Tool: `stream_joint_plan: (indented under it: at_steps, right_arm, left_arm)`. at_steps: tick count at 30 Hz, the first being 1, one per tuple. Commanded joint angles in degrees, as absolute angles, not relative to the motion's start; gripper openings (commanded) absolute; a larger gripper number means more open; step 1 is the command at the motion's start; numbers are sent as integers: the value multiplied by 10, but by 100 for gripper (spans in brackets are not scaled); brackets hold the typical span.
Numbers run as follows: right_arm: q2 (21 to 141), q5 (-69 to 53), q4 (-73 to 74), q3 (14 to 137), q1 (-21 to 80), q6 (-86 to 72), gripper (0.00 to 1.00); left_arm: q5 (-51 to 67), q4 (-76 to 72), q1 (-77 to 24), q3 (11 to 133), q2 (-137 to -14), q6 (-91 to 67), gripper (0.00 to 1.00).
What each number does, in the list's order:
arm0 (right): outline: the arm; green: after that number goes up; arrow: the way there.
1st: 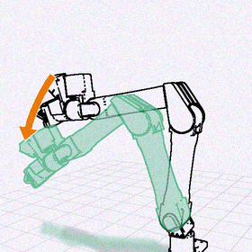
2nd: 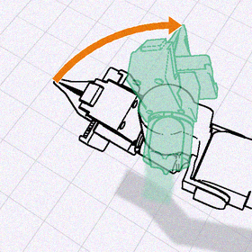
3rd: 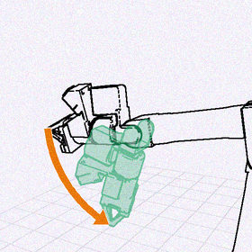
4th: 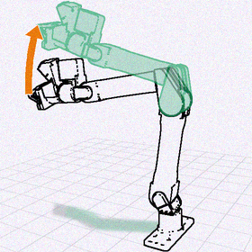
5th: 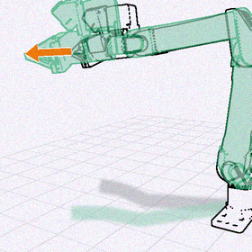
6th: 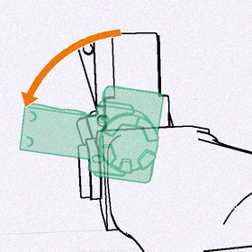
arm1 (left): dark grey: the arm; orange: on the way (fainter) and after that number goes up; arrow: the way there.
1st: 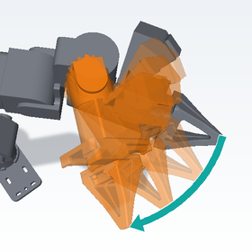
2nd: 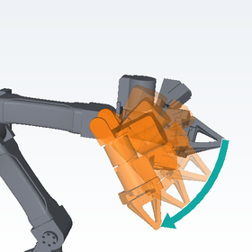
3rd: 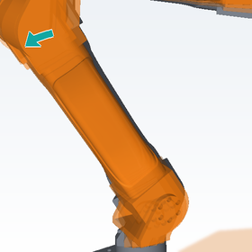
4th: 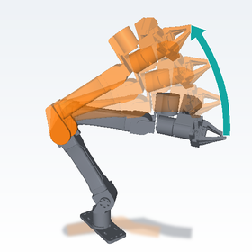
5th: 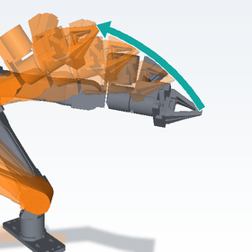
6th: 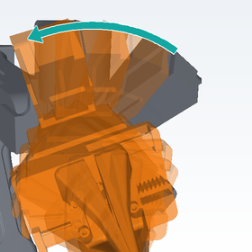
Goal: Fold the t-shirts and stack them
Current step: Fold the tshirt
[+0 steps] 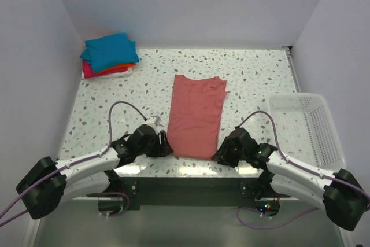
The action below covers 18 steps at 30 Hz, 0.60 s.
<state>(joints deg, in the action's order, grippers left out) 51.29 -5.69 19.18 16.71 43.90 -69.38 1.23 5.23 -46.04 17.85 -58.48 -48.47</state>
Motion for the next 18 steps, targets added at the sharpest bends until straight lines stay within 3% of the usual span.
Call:
stream_joint_plan:
  at_steps: [1,15,18]
  right_arm:
    - [497,-8,178,148,443,-733,42]
    - [484,13,130,131,447,-733,39]
    - [492,11,117,130,448,-729,30]
  left_arm:
    - [27,14,-450,156,-591,-496,61]
    - [42,-7,-448,160,-612,-474,30]
    - [51,-9,-450,164,-620,-468,21]
